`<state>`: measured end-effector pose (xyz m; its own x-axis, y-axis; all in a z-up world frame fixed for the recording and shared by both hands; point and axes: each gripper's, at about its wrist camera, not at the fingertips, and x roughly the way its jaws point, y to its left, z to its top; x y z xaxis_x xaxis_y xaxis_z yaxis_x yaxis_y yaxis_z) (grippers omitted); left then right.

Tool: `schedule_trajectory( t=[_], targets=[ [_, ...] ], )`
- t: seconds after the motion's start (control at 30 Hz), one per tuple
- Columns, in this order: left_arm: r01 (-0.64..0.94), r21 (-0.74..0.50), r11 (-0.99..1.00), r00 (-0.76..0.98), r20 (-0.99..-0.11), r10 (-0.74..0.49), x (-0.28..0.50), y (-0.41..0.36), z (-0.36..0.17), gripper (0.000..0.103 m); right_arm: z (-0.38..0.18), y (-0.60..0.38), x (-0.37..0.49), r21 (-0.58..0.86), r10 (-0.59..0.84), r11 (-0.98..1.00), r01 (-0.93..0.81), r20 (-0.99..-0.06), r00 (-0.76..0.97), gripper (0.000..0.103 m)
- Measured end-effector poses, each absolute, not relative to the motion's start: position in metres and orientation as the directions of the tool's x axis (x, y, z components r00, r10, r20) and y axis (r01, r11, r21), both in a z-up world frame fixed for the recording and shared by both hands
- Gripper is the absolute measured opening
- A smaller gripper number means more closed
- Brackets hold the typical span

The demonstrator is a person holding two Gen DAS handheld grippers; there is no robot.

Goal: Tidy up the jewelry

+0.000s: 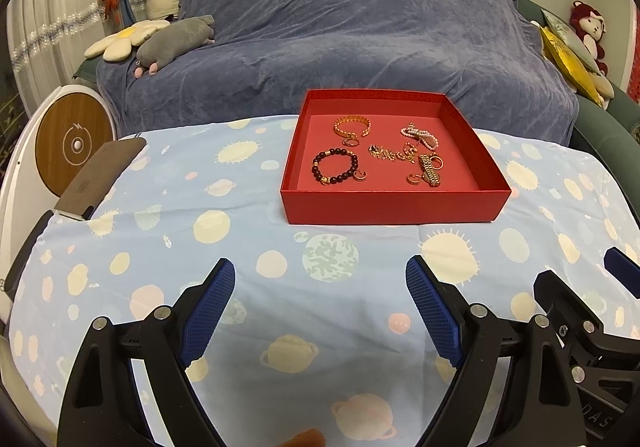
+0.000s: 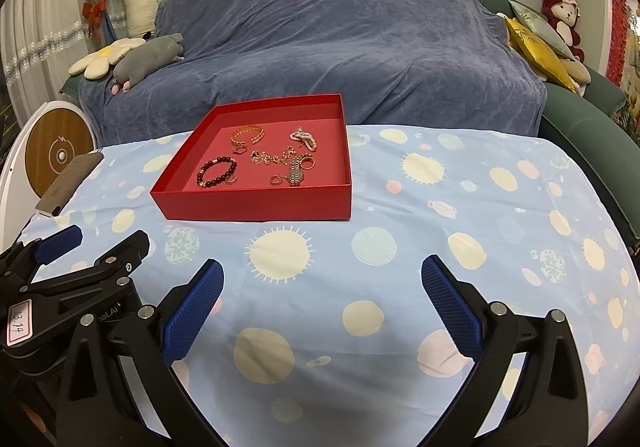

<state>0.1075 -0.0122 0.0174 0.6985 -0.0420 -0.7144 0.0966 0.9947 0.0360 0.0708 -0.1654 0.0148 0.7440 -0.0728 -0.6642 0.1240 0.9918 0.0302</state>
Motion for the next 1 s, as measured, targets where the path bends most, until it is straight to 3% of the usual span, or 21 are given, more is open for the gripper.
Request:
schedule_trajectory(
  t=[1.0],
  targets=[
    [0.091,0.075,0.993,0.718,-0.696,-0.013,0.1020,-0.0177,0.0182,0.085,0.0147,-0.1656,0.0688,0.012,-0.084,0.992,0.122,-0.659,0.748,0.097]
  ],
)
